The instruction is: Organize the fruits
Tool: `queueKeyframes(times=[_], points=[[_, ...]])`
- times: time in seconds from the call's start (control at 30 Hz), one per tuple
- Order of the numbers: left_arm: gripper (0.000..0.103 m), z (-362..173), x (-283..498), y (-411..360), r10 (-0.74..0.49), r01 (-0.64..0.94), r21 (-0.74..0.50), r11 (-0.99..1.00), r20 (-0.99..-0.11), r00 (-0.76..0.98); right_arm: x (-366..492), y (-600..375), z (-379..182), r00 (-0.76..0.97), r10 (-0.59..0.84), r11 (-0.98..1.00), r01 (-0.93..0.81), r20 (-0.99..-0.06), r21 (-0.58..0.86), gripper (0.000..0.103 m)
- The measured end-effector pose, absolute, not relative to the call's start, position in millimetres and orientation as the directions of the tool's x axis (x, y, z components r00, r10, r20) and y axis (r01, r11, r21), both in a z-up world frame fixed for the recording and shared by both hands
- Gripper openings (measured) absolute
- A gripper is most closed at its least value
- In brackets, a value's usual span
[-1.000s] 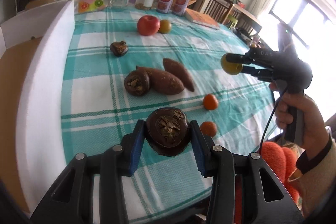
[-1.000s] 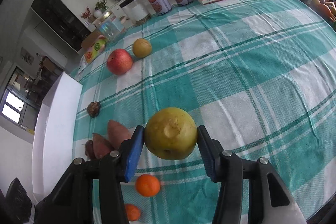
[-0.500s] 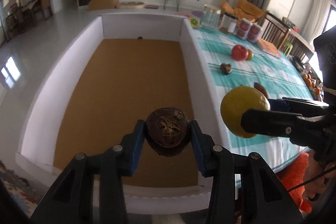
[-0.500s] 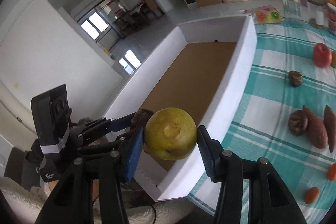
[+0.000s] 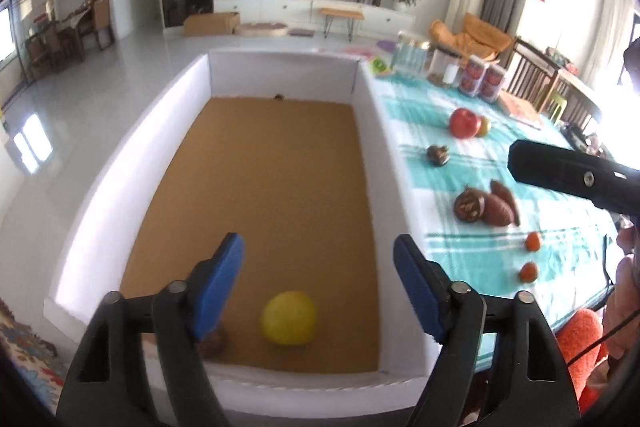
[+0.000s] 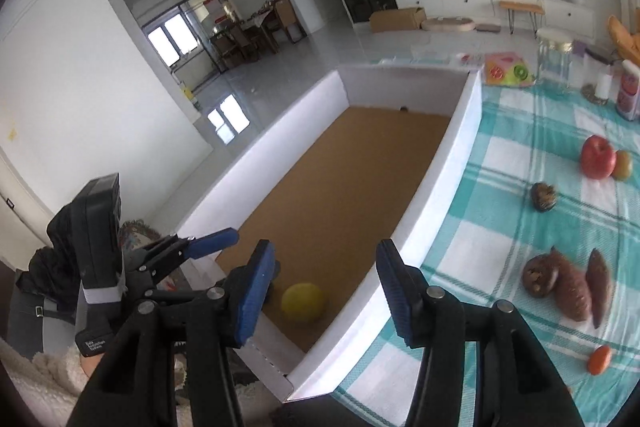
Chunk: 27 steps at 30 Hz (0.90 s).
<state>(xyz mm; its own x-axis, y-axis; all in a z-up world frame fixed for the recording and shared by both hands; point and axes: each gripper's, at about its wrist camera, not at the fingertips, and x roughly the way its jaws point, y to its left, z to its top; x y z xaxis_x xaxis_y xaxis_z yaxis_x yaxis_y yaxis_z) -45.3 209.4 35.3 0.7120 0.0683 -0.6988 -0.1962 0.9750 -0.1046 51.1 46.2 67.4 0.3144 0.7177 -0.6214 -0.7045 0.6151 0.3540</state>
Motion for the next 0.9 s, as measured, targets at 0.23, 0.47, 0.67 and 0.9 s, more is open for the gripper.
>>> queueKeyframes(times=[0.23, 0.47, 0.67, 0.9], points=[[0.095, 41, -19, 104, -0.225, 0.117, -0.205, 0.972, -0.650, 0.726, 61, -66, 70, 0.625, 0.479, 0.856, -0.487, -0.616, 0.173, 0.082], [0.095, -47, 41, 37, -0.231, 0.126, -0.194, 0.973, -0.765, 0.601, 72, -192, -19, 0.709, 0.049, 0.999, -0.052, -0.704, 0.018, 0.082], [0.095, -85, 62, 31, -0.108, 0.079, -0.076, 0.994, -0.790, 0.604, 75, -235, -50, 0.690, -0.031, 0.998, 0.065, -0.723, 0.020, 0.082], [0.095, -105, 76, 41, -0.049, 0.029, -0.039, 0.999, -0.810, 0.585, 81, -239, -64, 0.668, -0.040, 0.995, 0.096, -0.743, 0.033, 0.082]])
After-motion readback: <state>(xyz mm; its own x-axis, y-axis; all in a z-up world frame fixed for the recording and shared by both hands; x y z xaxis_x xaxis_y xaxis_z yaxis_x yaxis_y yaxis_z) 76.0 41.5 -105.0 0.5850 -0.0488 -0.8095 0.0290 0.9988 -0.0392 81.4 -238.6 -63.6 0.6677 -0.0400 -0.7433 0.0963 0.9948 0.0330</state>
